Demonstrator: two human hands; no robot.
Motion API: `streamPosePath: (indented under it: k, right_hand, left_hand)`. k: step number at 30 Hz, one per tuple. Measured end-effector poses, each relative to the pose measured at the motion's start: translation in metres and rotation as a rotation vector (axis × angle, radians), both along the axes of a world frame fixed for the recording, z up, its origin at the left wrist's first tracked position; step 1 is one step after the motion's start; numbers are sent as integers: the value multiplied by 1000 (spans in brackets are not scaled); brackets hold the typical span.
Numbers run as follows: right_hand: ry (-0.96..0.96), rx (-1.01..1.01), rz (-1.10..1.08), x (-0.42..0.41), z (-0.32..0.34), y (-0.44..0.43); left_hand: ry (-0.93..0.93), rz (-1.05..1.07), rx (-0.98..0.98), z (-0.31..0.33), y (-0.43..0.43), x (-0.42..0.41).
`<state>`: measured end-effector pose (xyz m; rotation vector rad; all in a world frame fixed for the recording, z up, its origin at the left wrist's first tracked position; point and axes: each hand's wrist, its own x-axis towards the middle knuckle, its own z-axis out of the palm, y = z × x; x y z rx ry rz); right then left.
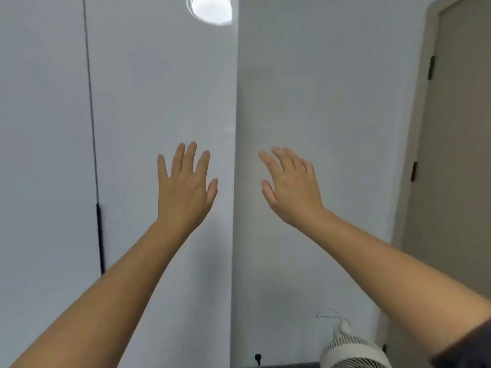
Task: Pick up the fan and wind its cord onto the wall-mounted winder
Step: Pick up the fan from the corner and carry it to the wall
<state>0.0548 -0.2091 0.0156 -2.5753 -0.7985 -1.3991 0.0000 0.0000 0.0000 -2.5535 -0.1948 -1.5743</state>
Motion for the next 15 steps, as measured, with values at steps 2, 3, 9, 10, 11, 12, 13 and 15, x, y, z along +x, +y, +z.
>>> streamPosePath:
  k: [2, 3, 9, 10, 11, 12, 13, 15]
  right_hand:
    - [3, 5, -74, 8, -3, -37]
    - [-3, 7, -121, 17, -9, -62]
    - [40, 7, -308, 47, -29, -161]
    - [48, 6, -332, 53, -32, -174]
    - [55, 7, -358, 60, -36, -189]
    - [56, 8, -375, 65, -39, -200]
    - [56, 9, -393, 73, -42, -210]
    - [56, 13, -419, 91, -49, -229]
  left_hand:
    - [24, -87, -7, -1, -39, 18]
    - [29, -132, 8, -2, -63, 32]
    - [57, -298, 38, -13, -157, 94]
    - [65, -317, 42, -16, -169, 103]
    - [73, -344, 48, -19, -184, 115]
    - [77, -364, 54, -21, -194, 125]
    - [79, -379, 57, -23, -205, 136]
    - [74, -415, 50, -30, -226, 164]
